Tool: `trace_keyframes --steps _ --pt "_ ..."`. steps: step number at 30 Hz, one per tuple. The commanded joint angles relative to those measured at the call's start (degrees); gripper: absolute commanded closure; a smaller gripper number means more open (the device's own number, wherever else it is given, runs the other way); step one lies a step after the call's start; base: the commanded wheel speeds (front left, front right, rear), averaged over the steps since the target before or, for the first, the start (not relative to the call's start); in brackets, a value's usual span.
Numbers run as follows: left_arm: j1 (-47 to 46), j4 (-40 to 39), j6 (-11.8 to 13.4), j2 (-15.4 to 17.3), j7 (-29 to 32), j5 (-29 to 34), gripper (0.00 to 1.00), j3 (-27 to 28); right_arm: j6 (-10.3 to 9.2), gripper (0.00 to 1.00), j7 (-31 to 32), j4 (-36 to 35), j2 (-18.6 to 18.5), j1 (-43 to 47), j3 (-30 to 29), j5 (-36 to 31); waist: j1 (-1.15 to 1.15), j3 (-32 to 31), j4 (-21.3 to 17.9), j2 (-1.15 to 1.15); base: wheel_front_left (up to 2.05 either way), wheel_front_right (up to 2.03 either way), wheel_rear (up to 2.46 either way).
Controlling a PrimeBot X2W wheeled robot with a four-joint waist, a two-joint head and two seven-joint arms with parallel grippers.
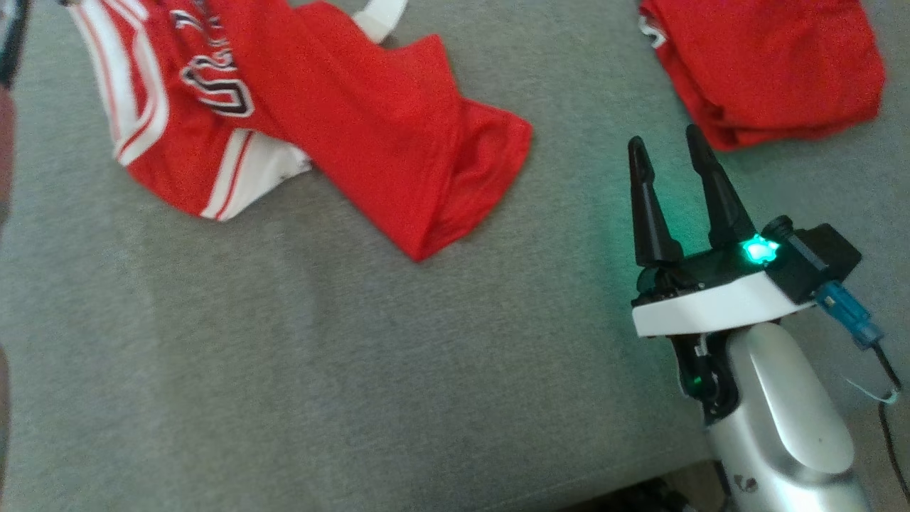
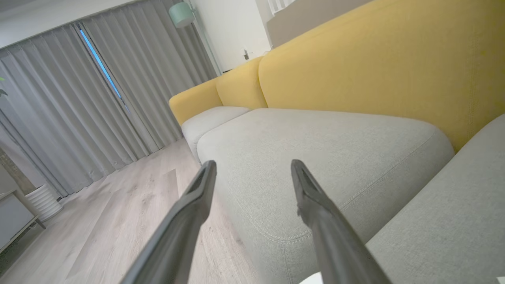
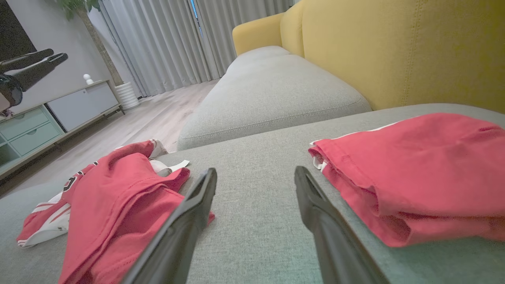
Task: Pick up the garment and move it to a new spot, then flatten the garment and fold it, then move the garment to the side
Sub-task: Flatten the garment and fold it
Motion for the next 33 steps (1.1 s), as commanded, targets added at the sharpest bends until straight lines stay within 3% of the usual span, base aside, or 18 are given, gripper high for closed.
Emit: trace_keyframes --steps 1,6,18,26,33 --pt "-0.3 -1.5 0.2 1.9 -1.0 -1.0 0.00 1.0 0.21 0.00 -0.6 -1.4 -0.1 -0.7 0.4 -0.8 -0.01 -1.6 2.1 0.00 0.00 0.00 0.00" --pt "5.3 -4.3 0.1 -0.1 -2.0 -3.9 0.00 1.3 0.21 0.00 -0.6 -0.8 -0.1 -0.3 -1.7 -2.3 -0.01 -4.0 5.2 0.00 0.00 0.00 0.00" --pt "36.1 -29.0 2.7 -6.4 -2.1 -9.6 0.00 7.3 0.21 0.00 -0.6 1.4 -0.1 3.4 -4.5 -5.6 -0.01 -12.4 13.1 0.00 0.00 0.00 0.00" --pt "53.2 -36.8 4.0 -11.9 -2.1 -10.4 0.00 9.7 0.21 0.00 -0.6 2.7 -0.1 5.8 -4.2 -5.5 -0.01 -15.6 15.2 0.00 0.00 0.00 0.00" --pt "58.9 -39.3 3.4 -15.3 -2.1 -9.1 0.00 12.4 0.21 0.00 -0.6 3.0 -0.1 6.2 -3.7 -5.3 -0.01 -16.0 15.3 0.00 0.00 0.00 0.00"
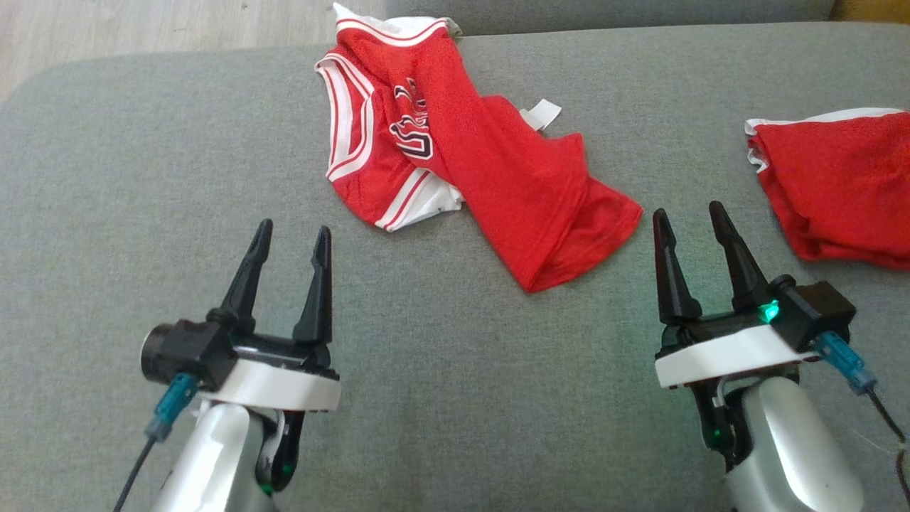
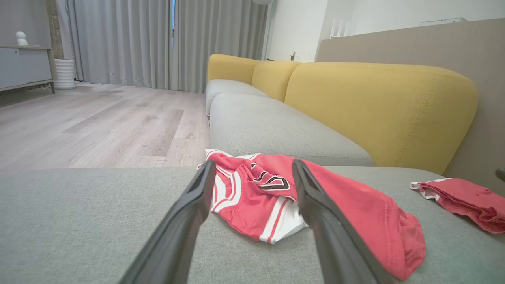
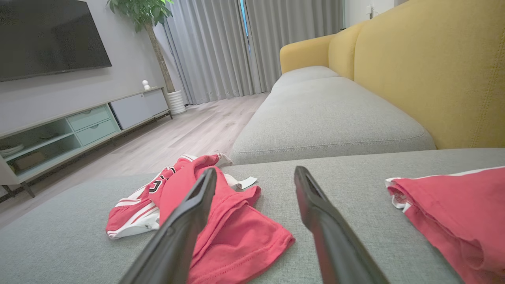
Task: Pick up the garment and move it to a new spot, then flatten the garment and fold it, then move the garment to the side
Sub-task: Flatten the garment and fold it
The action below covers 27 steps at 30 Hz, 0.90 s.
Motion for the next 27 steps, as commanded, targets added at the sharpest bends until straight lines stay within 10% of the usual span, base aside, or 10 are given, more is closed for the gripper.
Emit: trace_keyframes --steps 1,13,27 --pt "-1.6 -2.6 -0.2 0.0 -0.3 0.6 0.00 3.1 0.21 0.00 -0.5 -1.7 -0.1 -0.4 1.5 0.0 0.00 0.1 0.1 0.00 0.00 0.00 0.00" --pt "-1.9 -2.3 -2.1 -2.5 -0.3 2.7 0.00 4.2 0.21 0.00 1.3 2.9 -0.1 -6.4 0.4 -1.3 0.00 2.4 2.8 0.00 0.00 0.00 0.00" --pt "-4.5 -0.1 -3.2 -4.3 -0.3 2.9 0.00 1.4 0.21 0.00 19.7 27.0 -0.6 -27.5 -6.2 9.2 0.00 7.8 9.4 0.00 0.00 0.00 0.00"
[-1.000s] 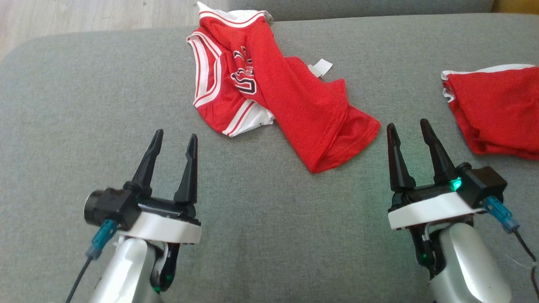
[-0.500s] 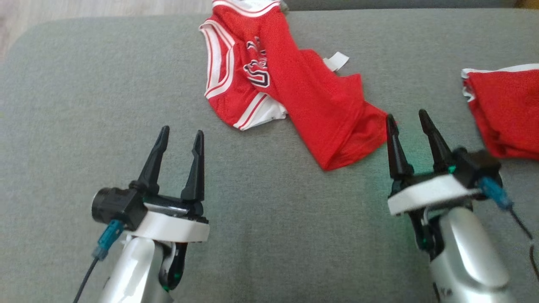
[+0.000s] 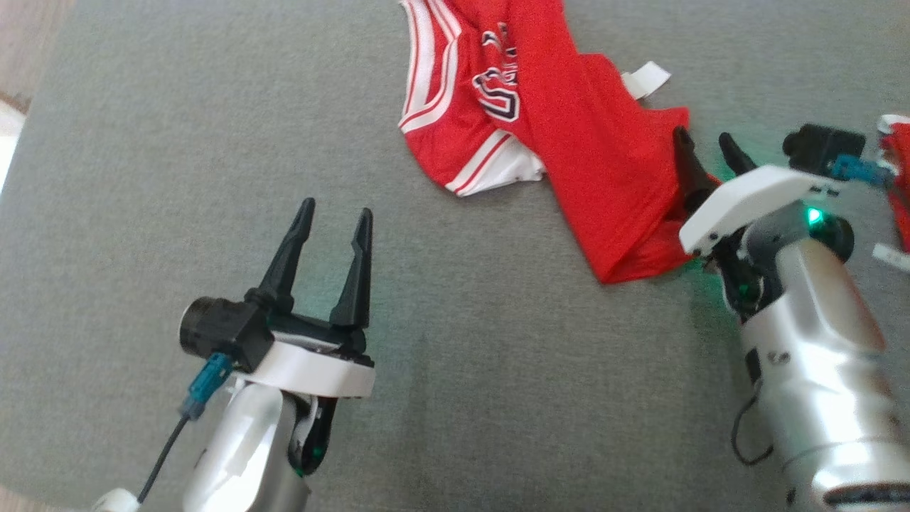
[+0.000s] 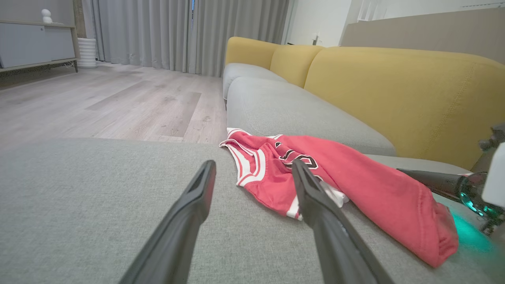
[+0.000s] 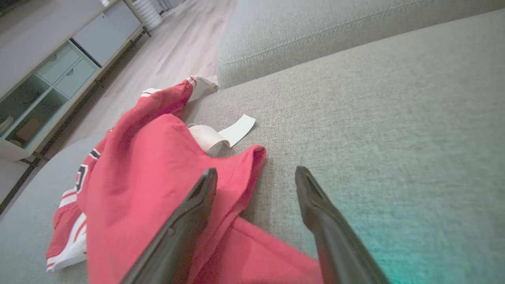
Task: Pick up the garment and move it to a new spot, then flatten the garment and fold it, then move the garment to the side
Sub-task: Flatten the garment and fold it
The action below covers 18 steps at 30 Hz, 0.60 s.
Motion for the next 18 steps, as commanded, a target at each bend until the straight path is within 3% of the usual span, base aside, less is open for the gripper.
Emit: trace_keyframes --steps 1,5,6,7,8,13,18 --pt "-1.7 -1.4 -0.2 0.2 -0.3 0.2 0.00 1.4 0.21 0.00 0.7 -0.4 0.1 -2.3 0.7 0.1 -0.01 0.8 1.1 0.00 0.00 0.00 0.00" --pt "-2.2 -0.9 -0.3 0.1 -0.3 0.0 0.00 0.4 0.21 0.00 3.4 5.5 -0.8 -5.9 1.0 -0.4 -0.01 1.2 2.5 0.00 0.00 0.00 0.00" --pt "-2.2 -0.9 -0.3 0.1 -0.3 -0.1 0.00 0.2 0.21 0.51 3.8 6.7 -1.1 -6.5 1.3 -0.4 -0.01 1.2 2.8 0.00 0.00 0.00 0.00" --pt "-2.2 -0.8 -0.3 0.0 -0.3 -0.2 0.00 0.0 0.21 0.51 3.6 7.5 -1.5 -7.1 1.7 -0.5 -0.01 1.1 3.0 0.00 0.00 0.00 0.00" --pt "-2.2 -0.7 -0.3 0.0 -0.3 -0.2 0.00 0.0 0.21 1.00 3.3 8.1 -1.9 -7.6 2.1 -0.6 -0.01 1.0 3.1 0.00 0.00 0.00 0.00" --pt "-2.0 -0.7 -0.3 0.0 -0.3 -1.0 0.00 -0.5 0.21 1.00 1.0 9.3 -5.7 -10.5 3.1 -0.6 -0.01 0.7 3.5 0.00 0.00 0.00 0.00" --pt "-2.4 -1.2 -0.3 0.0 -0.3 -2.1 0.00 -2.2 0.21 1.00 0.3 9.8 -13.9 -16.1 4.2 -3.3 -0.01 1.3 5.0 0.00 0.00 0.00 0.00"
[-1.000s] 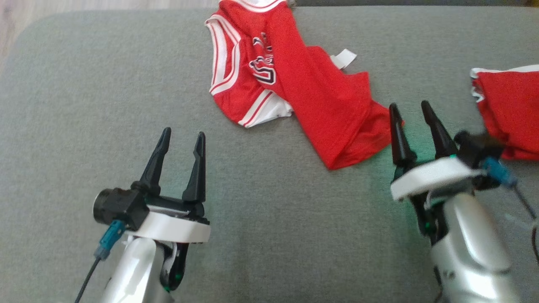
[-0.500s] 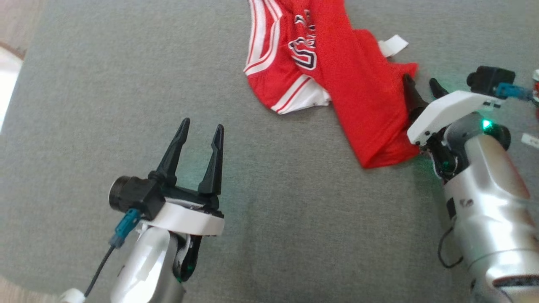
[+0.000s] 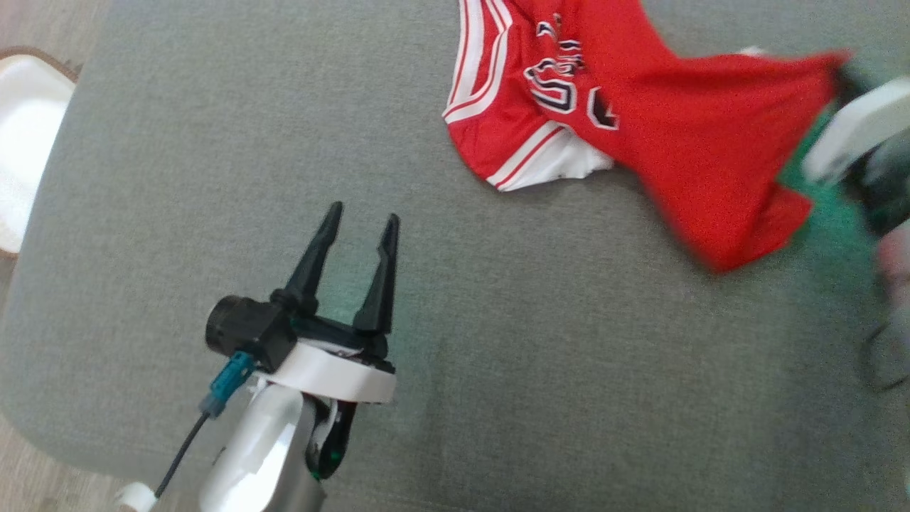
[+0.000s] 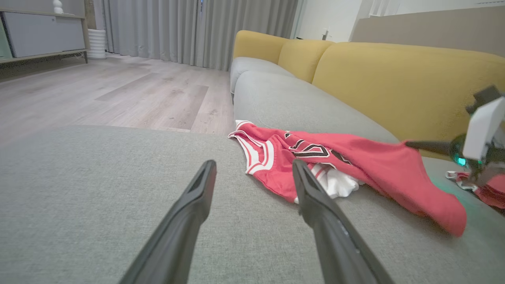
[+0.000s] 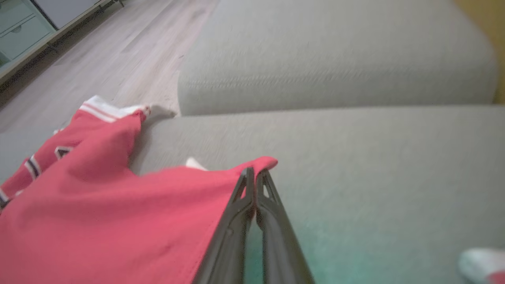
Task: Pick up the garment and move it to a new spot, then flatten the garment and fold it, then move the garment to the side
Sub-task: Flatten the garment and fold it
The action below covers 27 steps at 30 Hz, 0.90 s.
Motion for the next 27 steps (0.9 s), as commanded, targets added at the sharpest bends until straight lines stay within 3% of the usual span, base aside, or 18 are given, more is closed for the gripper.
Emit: trace_keyframes --steps 1,7,8,9,15,22,27 --pt "-1.9 -2.0 -0.2 0.3 -0.3 -0.4 0.00 1.1 0.21 1.00 -0.7 -1.7 -1.5 -4.3 0.9 -0.8 0.00 0.5 0.8 0.00 0.00 0.00 0.00" --pt "-3.2 -2.4 0.0 0.3 -0.3 -2.0 0.00 -2.0 0.21 1.00 -1.4 0.5 -9.9 -14.0 1.4 -6.4 0.00 2.1 3.9 0.00 0.00 0.00 0.00" --pt "-3.4 -2.4 0.1 0.3 -0.3 -2.3 0.00 -2.4 0.21 0.64 -2.0 1.0 -10.8 -15.2 1.6 -8.0 0.00 2.4 4.3 0.00 0.00 0.00 0.00" --pt "-3.6 -2.4 0.2 0.3 -0.3 -2.5 0.00 -2.6 0.21 0.00 -2.8 1.5 -11.3 -16.3 1.8 -9.7 0.00 2.6 4.7 0.00 0.00 0.00 0.00" --pt "-4.4 -2.5 0.8 0.3 -0.3 -3.0 0.00 -3.0 0.21 0.00 -7.7 4.2 -10.9 -19.6 0.0 -15.0 0.00 3.3 4.9 0.00 0.00 0.00 0.00" --pt "-4.4 -2.4 1.2 0.3 -0.3 -2.1 0.00 -0.9 0.21 0.00 -16.9 6.0 -3.3 -17.0 -0.1 -15.0 0.00 1.4 0.7 0.00 0.00 0.00 0.00" --pt "-3.7 -2.0 1.0 0.3 -0.3 -1.3 0.00 1.4 0.21 0.00 -20.8 2.8 2.3 -11.5 2.2 -11.8 0.00 -1.7 -4.3 0.00 0.00 0.00 0.00"
